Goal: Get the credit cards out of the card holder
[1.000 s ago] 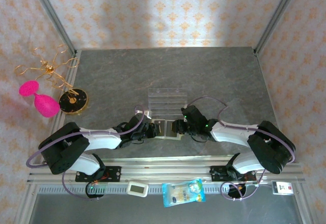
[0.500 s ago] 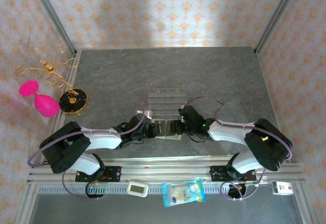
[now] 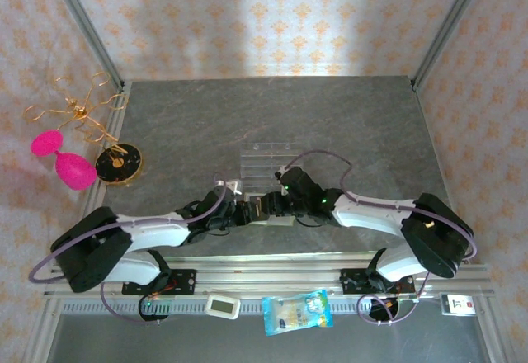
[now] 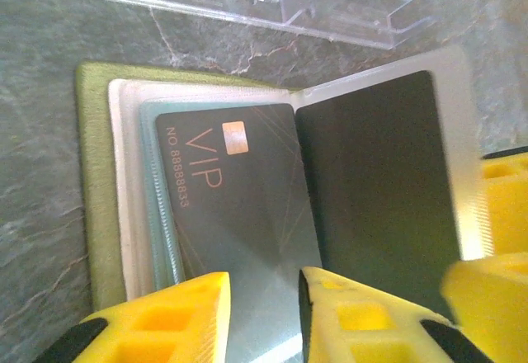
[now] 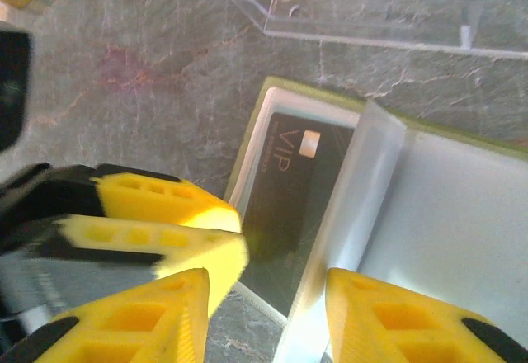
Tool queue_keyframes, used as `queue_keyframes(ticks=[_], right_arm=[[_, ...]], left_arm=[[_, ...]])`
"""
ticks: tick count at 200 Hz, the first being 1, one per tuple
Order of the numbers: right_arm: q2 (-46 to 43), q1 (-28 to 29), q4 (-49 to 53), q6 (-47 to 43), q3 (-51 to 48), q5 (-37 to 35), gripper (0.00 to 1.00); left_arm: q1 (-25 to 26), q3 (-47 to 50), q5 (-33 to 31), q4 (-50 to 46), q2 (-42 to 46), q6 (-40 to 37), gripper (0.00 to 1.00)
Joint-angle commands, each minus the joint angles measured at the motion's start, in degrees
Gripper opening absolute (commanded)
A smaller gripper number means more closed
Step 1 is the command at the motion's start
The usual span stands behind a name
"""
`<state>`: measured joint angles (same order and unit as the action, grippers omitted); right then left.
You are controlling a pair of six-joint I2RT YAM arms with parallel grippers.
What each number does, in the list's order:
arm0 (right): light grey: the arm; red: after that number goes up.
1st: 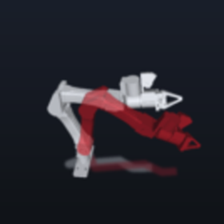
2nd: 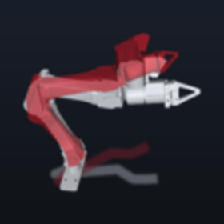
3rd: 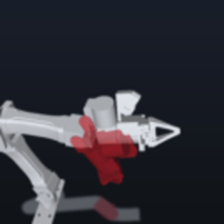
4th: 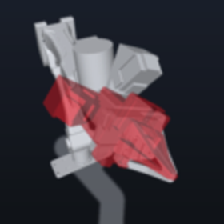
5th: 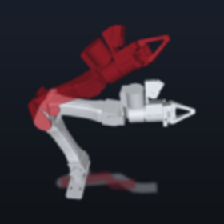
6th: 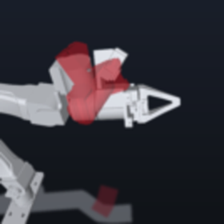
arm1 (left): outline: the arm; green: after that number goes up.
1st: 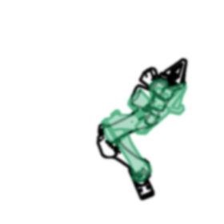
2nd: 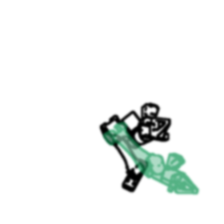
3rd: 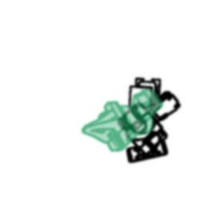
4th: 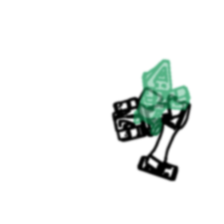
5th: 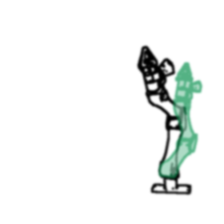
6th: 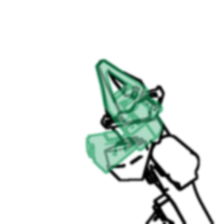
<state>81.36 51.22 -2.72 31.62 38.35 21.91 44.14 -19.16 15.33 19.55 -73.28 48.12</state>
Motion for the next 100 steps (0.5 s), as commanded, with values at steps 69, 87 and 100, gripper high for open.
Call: queue_keyframes(ticks=[69, 87, 100], right_arm=[[6.34, 4.56, 3.95, -6.89, 10.71, -2.44, 0.42], [4.74, 4.65, 7.69, -8.12, 10.67, -9.01, 0.41], [5.09, 4.60, 10.32, -9.20, 10.95, -12.98, 0.39]], left_arm=[[-3.97, 3.81, -13.32, -17.03, 21.64, 1.60, 0.49], [-3.97, 3.25, -15.27, -18.23, 23.11, 1.13, 0.51], [-3.97, 3.07, -15.58, -18.04, 23.65, 0.68, 0.52]])
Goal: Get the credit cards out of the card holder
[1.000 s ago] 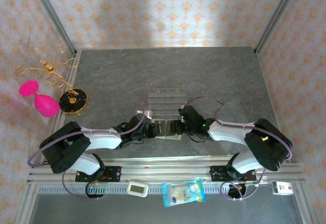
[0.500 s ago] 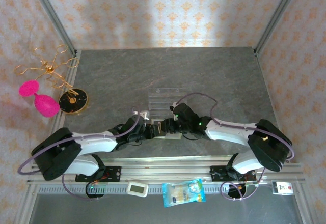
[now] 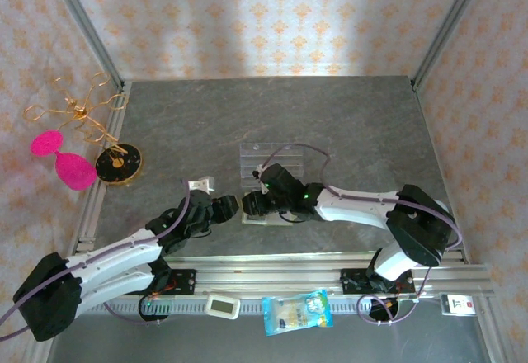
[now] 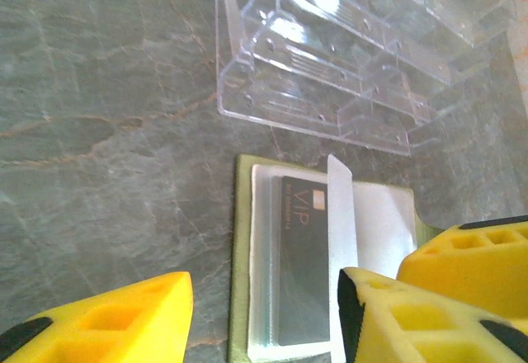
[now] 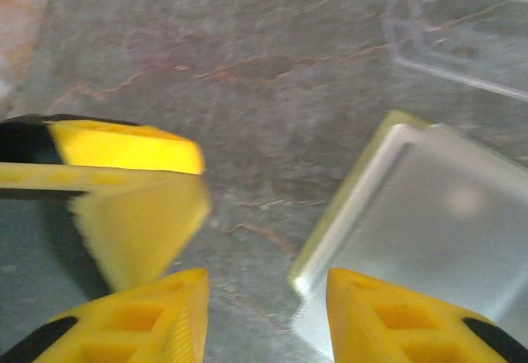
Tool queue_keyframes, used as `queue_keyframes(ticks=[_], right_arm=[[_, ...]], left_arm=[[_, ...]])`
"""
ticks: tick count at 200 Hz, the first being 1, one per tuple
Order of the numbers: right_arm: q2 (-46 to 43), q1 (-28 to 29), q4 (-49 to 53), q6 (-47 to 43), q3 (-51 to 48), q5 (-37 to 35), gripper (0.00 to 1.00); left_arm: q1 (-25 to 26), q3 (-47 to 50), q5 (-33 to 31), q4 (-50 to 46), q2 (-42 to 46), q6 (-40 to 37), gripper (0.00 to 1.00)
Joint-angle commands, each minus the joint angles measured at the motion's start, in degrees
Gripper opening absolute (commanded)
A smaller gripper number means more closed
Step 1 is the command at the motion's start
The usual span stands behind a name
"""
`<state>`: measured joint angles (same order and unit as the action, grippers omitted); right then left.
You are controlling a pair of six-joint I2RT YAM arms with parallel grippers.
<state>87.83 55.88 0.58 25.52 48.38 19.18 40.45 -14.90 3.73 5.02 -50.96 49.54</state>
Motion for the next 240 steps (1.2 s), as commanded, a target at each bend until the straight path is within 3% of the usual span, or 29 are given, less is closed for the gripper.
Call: queue_keyframes(ticks=[1, 33, 110, 132, 185, 240], right_arm=[[-1.27, 0.03, 7.22, -3.15, 1.01, -10.59, 0.39], [3.52, 2.71, 11.04, -6.05, 4.44, -18.86, 0.37], [14.38, 8.17, 15.64, -7.37, 10.59, -31.25, 0.39], [16.00, 8.40, 15.32, -6.36, 9.44, -31.74, 0.33], [12.90, 8.44, 8.97, -4.64, 5.61, -27.54, 0.03], [5.26, 8.41, -1.36, -1.56, -1.67, -22.33, 0.00]], left_arm=[[-0.28, -1.23, -3.98, -3.51, 1.36, -0.75, 0.52], [-0.30, -1.52, -4.07, -2.55, 1.39, -1.58, 0.52], [-0.37, -0.31, -1.81, 0.08, 1.26, -2.53, 0.52], [-0.35, -0.35, -1.03, 0.30, 0.83, -2.96, 0.52], [-0.37, 0.63, 3.05, 3.46, -0.79, -3.12, 0.50], [-0.03, 0.86, 10.84, 13.79, -9.44, -2.03, 0.30]])
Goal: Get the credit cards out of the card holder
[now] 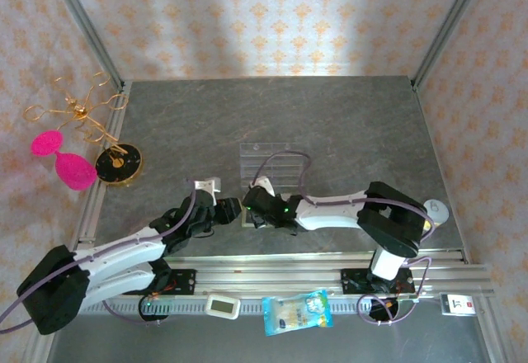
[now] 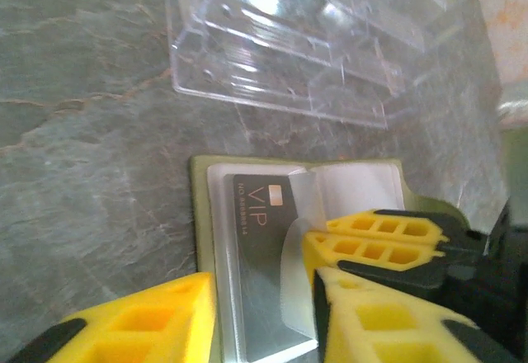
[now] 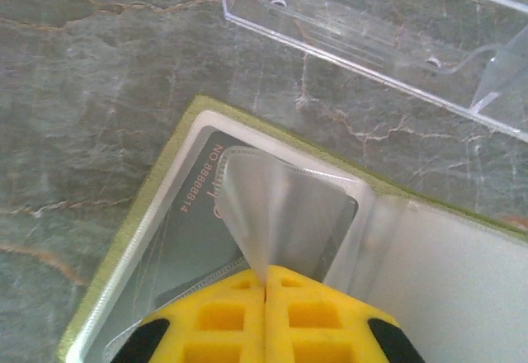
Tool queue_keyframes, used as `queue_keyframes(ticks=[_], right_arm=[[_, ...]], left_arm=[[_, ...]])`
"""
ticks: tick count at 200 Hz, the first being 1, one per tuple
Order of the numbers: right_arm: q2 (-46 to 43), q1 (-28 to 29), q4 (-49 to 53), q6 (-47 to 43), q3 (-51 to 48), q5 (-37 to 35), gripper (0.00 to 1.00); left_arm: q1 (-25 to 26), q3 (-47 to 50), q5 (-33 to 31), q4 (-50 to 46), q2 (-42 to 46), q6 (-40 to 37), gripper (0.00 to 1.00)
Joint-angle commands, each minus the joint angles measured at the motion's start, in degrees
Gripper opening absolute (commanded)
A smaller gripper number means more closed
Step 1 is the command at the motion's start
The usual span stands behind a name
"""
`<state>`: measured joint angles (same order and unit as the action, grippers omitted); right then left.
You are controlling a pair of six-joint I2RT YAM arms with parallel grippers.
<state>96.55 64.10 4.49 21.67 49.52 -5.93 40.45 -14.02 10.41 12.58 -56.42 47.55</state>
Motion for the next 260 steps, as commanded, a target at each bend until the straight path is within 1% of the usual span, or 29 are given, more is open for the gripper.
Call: queue_keyframes(ticks=[1, 26, 72, 77, 83, 88, 102, 109, 117, 137, 160, 191, 206, 219, 235, 246, 260], right_arm=[[-3.56, 0.17, -5.45, 2.35, -3.00, 2.91, 0.00], [-6.93, 0.24, -9.23, 4.06, -6.16, 5.08, 0.00], [-8.51, 0.23, -10.04, 6.84, -8.08, 5.47, 0.00], [-8.96, 0.24, -9.84, 7.31, -8.32, 4.99, 0.03], [-9.61, 0.23, -9.65, 7.96, -8.64, 4.17, 0.12], [-10.36, 0.24, -9.46, 8.34, -9.01, 3.50, 0.18], [-13.25, 0.24, -8.85, 9.83, -10.53, 1.10, 0.30], [-14.94, 0.24, -8.37, 10.76, -11.68, -0.56, 0.33], [-17.26, 0.20, -7.91, 11.87, -12.92, -2.30, 0.35], [-23.05, 0.23, -6.40, 14.50, -16.21, -5.34, 0.35], [-28.40, -0.10, -4.54, 16.64, -18.85, -6.01, 0.36], [-33.50, -1.29, -2.88, 18.32, -20.60, -4.64, 0.36], [-34.90, -2.30, -2.74, 18.41, -20.96, -3.40, 0.36], [-35.62, -3.63, -3.65, 17.95, -21.23, -0.94, 0.32], [-35.50, -5.63, -5.82, 16.71, -21.21, 3.98, 0.31], [-34.41, -6.83, -7.28, 15.33, -20.47, 7.66, 0.31], [-31.96, -7.53, -8.16, 13.66, -18.65, 11.54, 0.27]], left_arm=[[-0.02, -0.07, 4.21, 6.32, -4.19, -0.07, 0.30], [0.91, -1.56, 5.78, 9.18, -9.14, 0.00, 0.23], [4.34, -6.67, 6.49, 9.36, -18.25, -1.02, 0.10], [4.74, -7.16, 6.73, 9.27, -19.14, -1.05, 0.10], [5.11, -7.76, 6.94, 8.98, -19.99, -0.97, 0.09], [5.40, -8.14, 7.19, 9.02, -20.69, -1.09, 0.09], [6.37, -9.44, 7.38, 8.62, -21.50, -1.22, 0.09], [6.88, -10.18, 7.43, 8.28, -21.69, -1.40, 0.10], [7.33, -11.09, 7.65, 7.88, -22.19, -1.49, 0.11], [8.50, -13.44, 8.67, 7.35, -25.03, -1.93, 0.12], [9.87, -16.99, 10.60, 6.89, -30.50, -2.84, 0.12], [10.92, -22.14, 12.43, 3.97, -36.81, -4.39, 0.12], [10.91, -22.05, 11.41, 3.51, -36.12, -4.24, 0.12], [10.87, -20.48, 9.36, 4.02, -32.94, -3.58, 0.14], [10.54, -17.72, 5.69, 3.62, -26.93, -2.62, 0.19], [10.00, -15.70, 3.26, 2.59, -22.79, -1.97, 0.20], [8.99, -13.18, 0.70, 0.50, -17.72, -1.42, 0.20]])
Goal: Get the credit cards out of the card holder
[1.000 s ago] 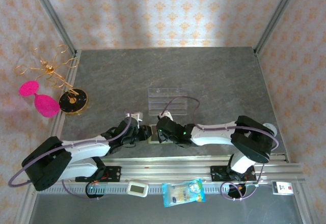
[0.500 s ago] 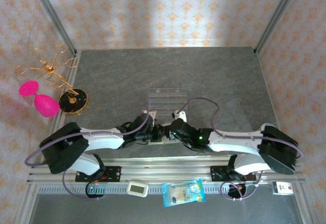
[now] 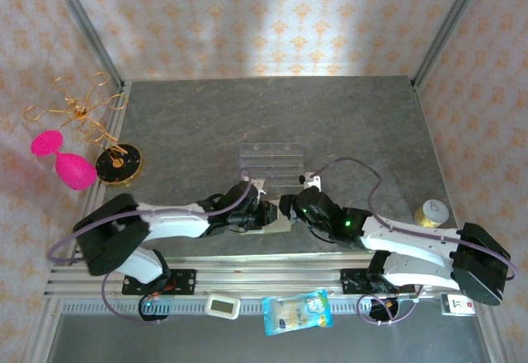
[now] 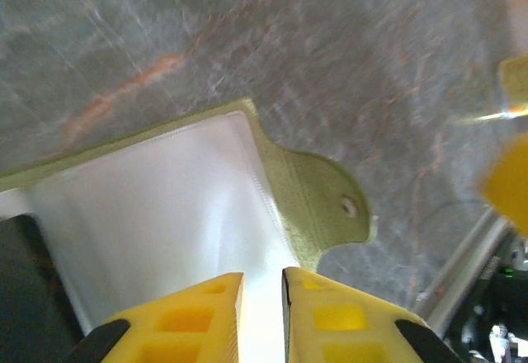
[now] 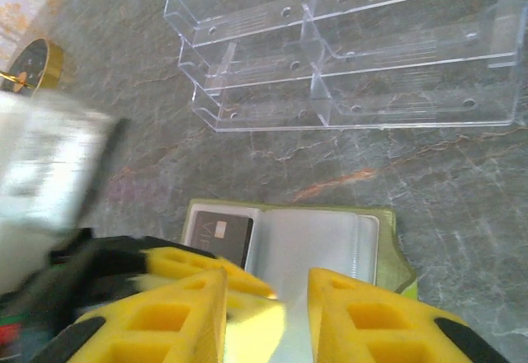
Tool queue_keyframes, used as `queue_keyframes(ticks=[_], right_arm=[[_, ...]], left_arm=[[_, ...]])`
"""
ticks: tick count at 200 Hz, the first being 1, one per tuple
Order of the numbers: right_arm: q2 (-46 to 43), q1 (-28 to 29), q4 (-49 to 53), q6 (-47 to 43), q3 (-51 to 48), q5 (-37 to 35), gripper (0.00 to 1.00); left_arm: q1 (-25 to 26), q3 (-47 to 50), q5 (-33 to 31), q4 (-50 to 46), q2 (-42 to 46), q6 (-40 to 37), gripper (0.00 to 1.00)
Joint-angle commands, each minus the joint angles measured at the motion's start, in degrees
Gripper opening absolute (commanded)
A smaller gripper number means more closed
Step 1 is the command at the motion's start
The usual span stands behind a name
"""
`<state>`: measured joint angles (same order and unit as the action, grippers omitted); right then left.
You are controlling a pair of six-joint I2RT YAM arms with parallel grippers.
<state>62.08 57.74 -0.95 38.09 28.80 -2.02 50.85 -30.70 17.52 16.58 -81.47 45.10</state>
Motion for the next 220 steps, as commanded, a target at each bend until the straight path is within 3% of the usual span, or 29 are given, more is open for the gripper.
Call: queue_keyframes(ticks=[1, 42, 102, 220], right_arm=[[2.73, -1.20, -2.77, -2.88, 2.24, 7.77, 0.27], [12.09, -1.74, -3.88, -5.44, 8.09, 18.24, 0.21], [22.27, -4.71, -5.12, -4.57, 10.50, 26.97, 0.18], [29.93, -8.69, -10.54, -1.08, 8.53, 28.81, 0.17]], left_arm=[[-1.41, 3.69, -6.55, -3.88, 7.66, 1.08, 0.20], [-6.63, 10.40, -6.46, -4.92, 14.50, 1.01, 0.12], [-7.03, 10.39, -5.90, -2.16, 7.39, -0.84, 0.00], [-7.04, 12.57, -3.77, 0.17, 3.70, 0.24, 0.00]])
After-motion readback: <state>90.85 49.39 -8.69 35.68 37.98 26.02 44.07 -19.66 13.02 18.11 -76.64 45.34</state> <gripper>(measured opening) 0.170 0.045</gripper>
